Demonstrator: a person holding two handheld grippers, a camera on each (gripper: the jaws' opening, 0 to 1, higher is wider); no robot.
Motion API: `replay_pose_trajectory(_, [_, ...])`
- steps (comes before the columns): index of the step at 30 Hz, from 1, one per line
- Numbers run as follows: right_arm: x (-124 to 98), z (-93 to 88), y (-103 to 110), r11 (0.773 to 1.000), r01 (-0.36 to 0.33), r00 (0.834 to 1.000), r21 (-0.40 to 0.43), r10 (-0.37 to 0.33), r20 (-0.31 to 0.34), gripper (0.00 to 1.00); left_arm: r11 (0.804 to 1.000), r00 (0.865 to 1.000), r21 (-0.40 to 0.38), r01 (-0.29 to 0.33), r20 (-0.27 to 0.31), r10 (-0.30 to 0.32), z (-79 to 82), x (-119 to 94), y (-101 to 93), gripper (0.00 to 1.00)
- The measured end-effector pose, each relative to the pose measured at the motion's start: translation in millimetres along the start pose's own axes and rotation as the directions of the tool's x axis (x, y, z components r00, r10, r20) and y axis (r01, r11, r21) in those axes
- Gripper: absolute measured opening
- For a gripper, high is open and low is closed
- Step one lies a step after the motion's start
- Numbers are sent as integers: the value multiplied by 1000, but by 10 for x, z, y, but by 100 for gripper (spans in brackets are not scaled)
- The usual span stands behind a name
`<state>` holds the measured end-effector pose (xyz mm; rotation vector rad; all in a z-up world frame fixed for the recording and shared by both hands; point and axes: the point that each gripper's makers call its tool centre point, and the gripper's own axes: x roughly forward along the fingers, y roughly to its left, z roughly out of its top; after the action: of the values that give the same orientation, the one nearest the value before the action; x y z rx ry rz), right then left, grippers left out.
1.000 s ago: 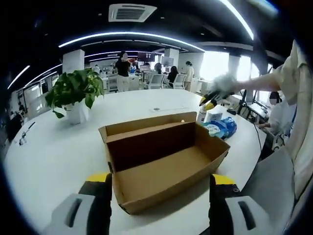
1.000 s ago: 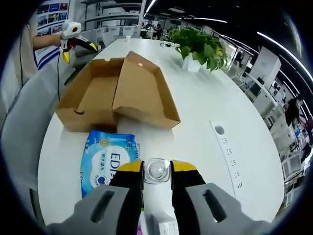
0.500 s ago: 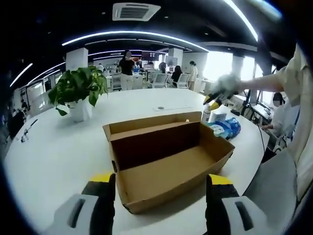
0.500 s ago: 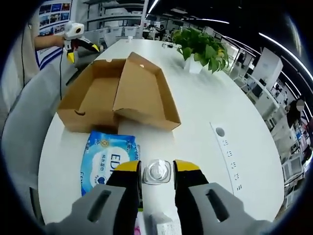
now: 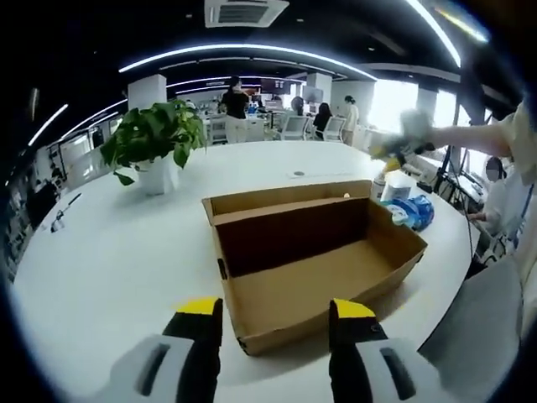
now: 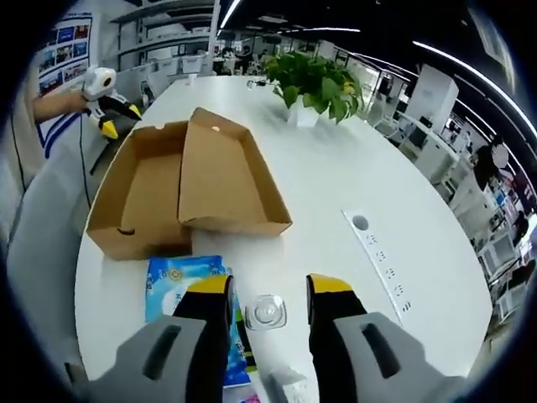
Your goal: Operate the shoe box by opening the lid, removing the specified soft item, and placing it in the target area until the item is outside and the box remains undamaged.
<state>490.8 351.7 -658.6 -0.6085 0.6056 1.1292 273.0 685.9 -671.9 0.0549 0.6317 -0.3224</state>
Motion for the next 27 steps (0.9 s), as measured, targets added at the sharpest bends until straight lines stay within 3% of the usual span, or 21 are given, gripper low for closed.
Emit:
replay_pose_trajectory(7, [81, 81, 51, 999, 24, 999, 25, -24, -21, 36, 996, 997, -63, -70, -31, 68, -69, 29, 187, 31])
replay_pose_trajectory(15, [207, 199, 100, 997, 34, 999, 65, -32, -35, 36, 986, 994, -138, -97, -59, 90, -140, 63, 301, 23])
replay_pose_trajectory(21, [359, 168, 133, 995, 42, 996, 96, -33, -88, 36, 977, 991, -179, -119, -89, 104, -200, 95, 355, 16])
replay_pose_trajectory(27, [471, 274, 131, 987, 52, 996, 153, -40, -78, 36, 968, 988, -219, -124, -113, 100, -255, 121, 351, 8])
